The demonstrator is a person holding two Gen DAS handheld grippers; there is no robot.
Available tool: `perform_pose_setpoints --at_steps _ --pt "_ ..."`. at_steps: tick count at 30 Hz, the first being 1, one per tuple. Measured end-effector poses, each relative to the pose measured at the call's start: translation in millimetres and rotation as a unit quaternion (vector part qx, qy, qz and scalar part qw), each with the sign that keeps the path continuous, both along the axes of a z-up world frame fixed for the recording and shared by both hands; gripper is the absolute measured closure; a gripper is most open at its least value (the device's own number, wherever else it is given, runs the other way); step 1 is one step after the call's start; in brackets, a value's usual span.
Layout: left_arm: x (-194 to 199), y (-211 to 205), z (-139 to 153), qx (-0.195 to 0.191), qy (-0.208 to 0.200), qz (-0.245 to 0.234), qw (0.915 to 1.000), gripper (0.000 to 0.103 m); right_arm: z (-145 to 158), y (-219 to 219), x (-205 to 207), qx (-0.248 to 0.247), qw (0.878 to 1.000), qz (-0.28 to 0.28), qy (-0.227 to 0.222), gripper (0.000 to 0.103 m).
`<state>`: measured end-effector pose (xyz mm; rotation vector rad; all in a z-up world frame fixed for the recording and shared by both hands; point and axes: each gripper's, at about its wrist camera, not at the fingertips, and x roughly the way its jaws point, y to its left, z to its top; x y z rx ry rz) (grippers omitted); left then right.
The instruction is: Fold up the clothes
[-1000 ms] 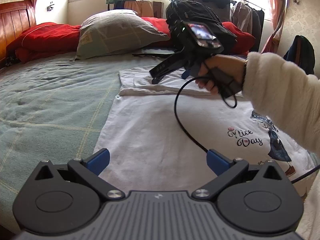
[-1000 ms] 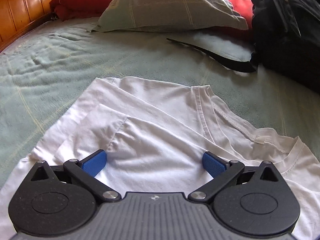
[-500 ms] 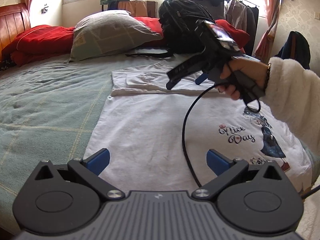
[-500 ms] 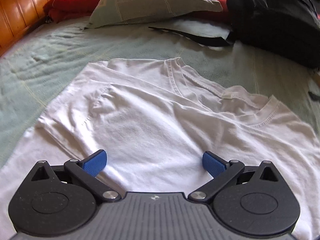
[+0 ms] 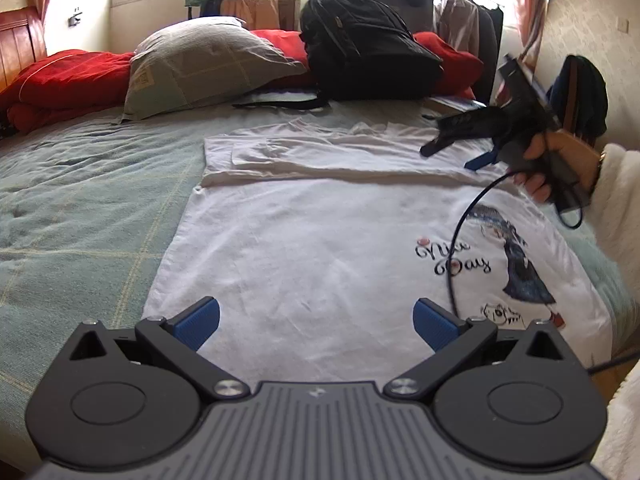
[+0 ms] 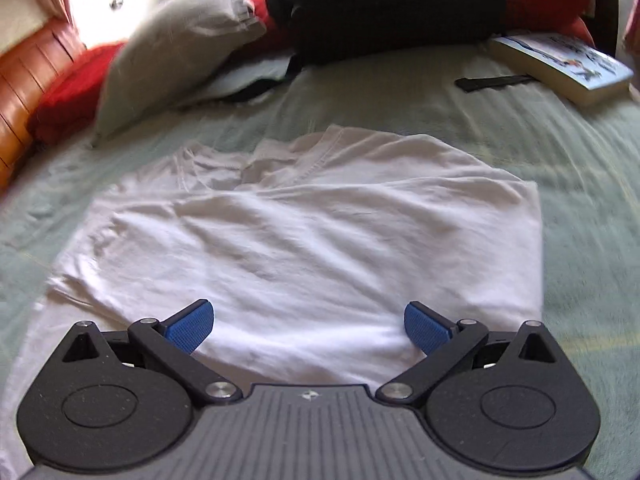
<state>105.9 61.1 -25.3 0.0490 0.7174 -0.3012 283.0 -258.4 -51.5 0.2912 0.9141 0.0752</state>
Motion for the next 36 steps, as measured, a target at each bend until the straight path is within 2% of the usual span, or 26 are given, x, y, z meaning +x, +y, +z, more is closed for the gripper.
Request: perform_pose_setpoints --at_steps 7,12,15,20,23,26,27,29,31,33,36 --pt "-0.6 -5.8 -2.3 0.022 0.004 -0.011 0.9997 0.001 27.5 3.1 -34.6 0.002 0.999 0.019 -0.031 0.0" --pt "-10.6 -10.4 0.0 0.024 0.003 -0.012 0.9996 0.001 36.5 -1.0 -35.2 0.019 0.998 0.032 -0.051 0.0" --pt "-15.7 -13.6 0.5 0.025 0.002 -0.012 0.9996 0.001 42.3 -4.5 -10.1 0.03 0.998 0.029 -0.056 0.0" --pt "-9.7 -16.0 -1.0 0.023 0.009 0.0 0.9997 0.001 42.7 -5.7 57.2 0.04 0.997 0.032 -0.053 0.0" --pt "-2.4 -18.3 -2.4 0.027 0.013 0.001 0.9995 0.001 24.2 -7.7 99.3 0.044 0.998 0.028 -0.019 0.0" --pt "5.4 -19.8 -4.0 0.031 0.016 -0.001 0.9994 0.001 -1.5 -4.7 128.3 0.028 0.999 0.034 0.018 0.0" --pt "7.9 -19.9 -4.6 0.033 0.016 0.001 0.9993 0.001 -9.3 -4.0 133.7 0.008 0.999 0.033 0.023 0.0" --pt "11.7 -19.2 -5.6 0.038 0.014 0.004 0.9992 0.001 -18.0 -2.7 138.6 -0.067 0.997 0.028 0.014 0.0" --pt "15.5 -17.5 -6.3 0.041 0.014 0.004 0.999 0.001 -21.7 -9.2 143.3 -0.109 0.994 0.006 0.014 0.0" --pt "19.3 -16.5 -6.5 0.044 0.014 0.005 0.9989 0.001 -16.2 -20.4 144.4 -0.073 0.997 -0.013 0.014 0.0" --pt "24.4 -17.3 -6.8 0.045 0.011 0.002 0.9989 0.001 2.9 -12.7 140.7 -0.083 0.996 -0.019 0.006 0.0"
